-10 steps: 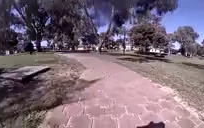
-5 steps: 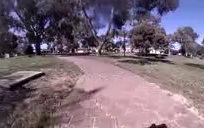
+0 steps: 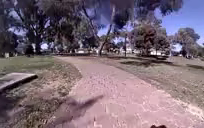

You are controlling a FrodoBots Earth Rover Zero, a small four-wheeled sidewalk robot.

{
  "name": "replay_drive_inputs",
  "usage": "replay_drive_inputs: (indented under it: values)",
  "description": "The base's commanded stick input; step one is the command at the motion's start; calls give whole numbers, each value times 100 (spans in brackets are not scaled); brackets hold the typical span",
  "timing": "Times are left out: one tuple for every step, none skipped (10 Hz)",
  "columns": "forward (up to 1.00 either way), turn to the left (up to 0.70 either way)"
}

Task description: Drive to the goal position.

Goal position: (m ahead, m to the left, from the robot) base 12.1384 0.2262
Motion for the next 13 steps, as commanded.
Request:
replay_drive_inputs:
  values:
    - [70, 0]
    - [70, 0]
    - [70, 0]
    - [70, 0]
    - [70, 0]
    - [70, 0]
    - [70, 0]
    - [70, 0]
    - [70, 0]
    - [70, 0]
    - [70, 0]
    - [70, 0]
    - [70, 0]
